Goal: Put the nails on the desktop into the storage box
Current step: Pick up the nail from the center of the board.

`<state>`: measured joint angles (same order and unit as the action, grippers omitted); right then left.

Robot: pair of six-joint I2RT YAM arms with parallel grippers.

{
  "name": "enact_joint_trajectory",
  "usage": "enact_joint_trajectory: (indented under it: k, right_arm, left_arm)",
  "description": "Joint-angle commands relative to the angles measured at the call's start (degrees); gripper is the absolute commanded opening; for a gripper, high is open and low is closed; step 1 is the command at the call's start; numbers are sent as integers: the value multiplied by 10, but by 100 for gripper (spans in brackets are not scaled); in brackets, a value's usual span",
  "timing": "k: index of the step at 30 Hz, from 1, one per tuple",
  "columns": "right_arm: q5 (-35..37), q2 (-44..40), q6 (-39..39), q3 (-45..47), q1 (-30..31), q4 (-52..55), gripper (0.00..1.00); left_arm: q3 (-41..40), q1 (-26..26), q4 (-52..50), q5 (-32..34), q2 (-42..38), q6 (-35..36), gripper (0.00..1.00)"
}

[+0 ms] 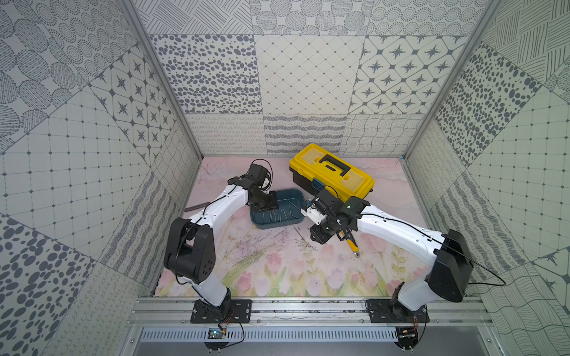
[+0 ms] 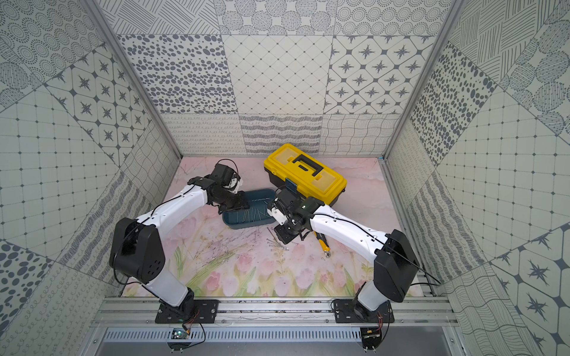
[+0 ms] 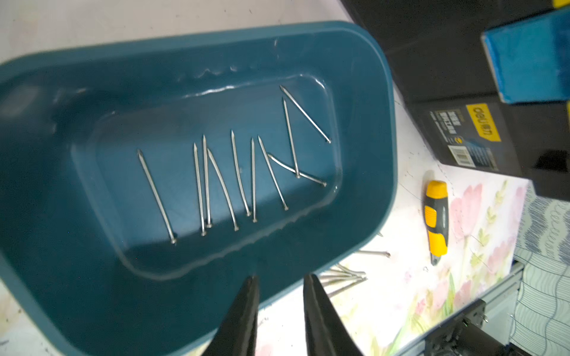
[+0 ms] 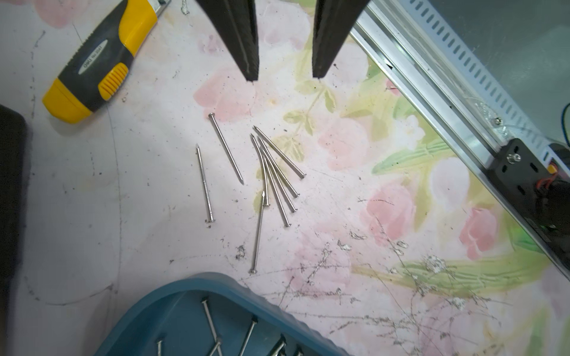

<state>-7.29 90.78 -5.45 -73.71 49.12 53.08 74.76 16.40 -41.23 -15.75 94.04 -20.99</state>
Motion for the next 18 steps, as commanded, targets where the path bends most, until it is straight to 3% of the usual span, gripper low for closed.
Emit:
enact_joint_trajectory:
  k: [1,3,18]
  right_arm:
    - [1,24,66,2,-3,-1,35]
    - [1,41,83,0,-6,0,35]
    - [84,118,183,10,-37,5,35]
  left_arm:
    - [-49,-4,-39,-45,-79,-12,32]
    - [-75,-5,-40,-54,-116,-19,36]
    - [-237,-10,20,-102,-352,-34,92]
